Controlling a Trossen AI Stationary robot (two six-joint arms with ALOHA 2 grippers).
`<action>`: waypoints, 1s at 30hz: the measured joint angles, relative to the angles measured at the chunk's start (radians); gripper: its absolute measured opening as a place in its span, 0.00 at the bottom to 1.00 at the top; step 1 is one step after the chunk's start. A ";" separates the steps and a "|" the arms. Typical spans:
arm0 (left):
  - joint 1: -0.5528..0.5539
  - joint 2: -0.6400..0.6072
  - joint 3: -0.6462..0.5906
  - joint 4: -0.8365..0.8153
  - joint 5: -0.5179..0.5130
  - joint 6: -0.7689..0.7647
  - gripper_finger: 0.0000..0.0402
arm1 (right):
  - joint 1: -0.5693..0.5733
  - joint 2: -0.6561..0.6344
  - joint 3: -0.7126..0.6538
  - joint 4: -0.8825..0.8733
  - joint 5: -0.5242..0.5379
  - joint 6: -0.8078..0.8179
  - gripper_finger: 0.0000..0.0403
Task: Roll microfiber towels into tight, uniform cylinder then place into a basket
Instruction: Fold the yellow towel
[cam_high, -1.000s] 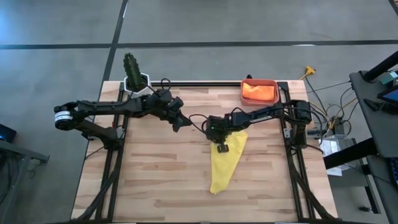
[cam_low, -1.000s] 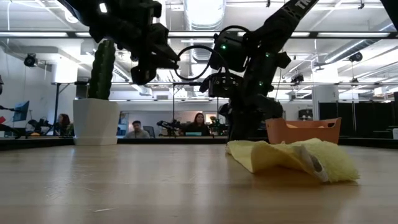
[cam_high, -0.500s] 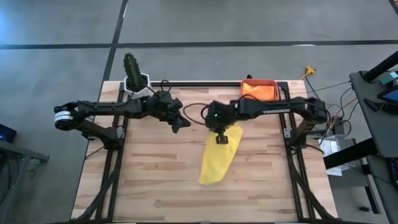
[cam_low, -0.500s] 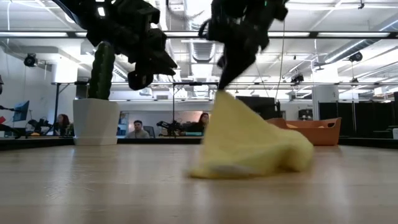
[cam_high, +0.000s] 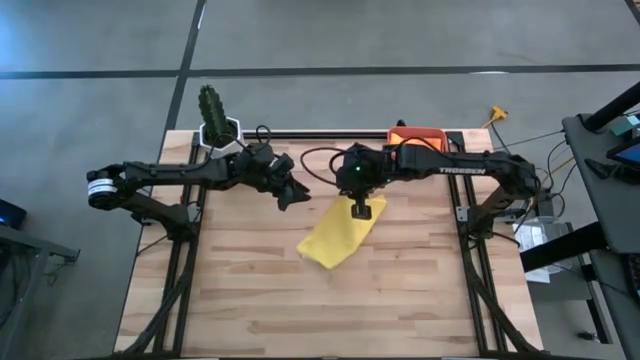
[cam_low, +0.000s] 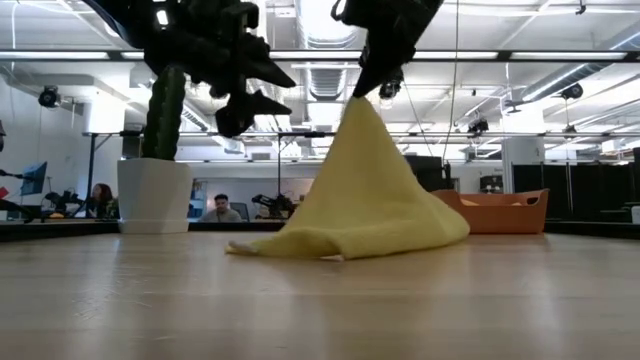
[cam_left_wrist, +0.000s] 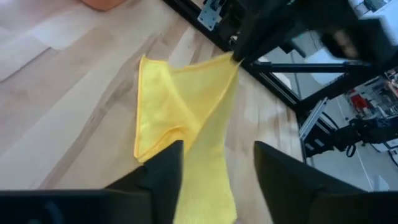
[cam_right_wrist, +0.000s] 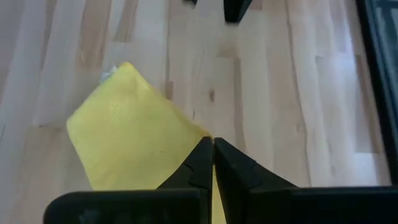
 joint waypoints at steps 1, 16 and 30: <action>0.000 0.004 -0.004 0.002 0.000 0.005 0.49 | 0.000 0.000 0.011 -0.006 0.000 -0.005 0.02; 0.000 0.228 -0.131 0.000 0.293 0.099 0.64 | -0.007 -0.001 0.135 -0.123 0.052 -0.042 0.02; 0.005 0.213 -0.246 0.299 0.114 0.159 0.64 | -0.006 -0.028 0.143 -0.161 0.048 -0.057 0.02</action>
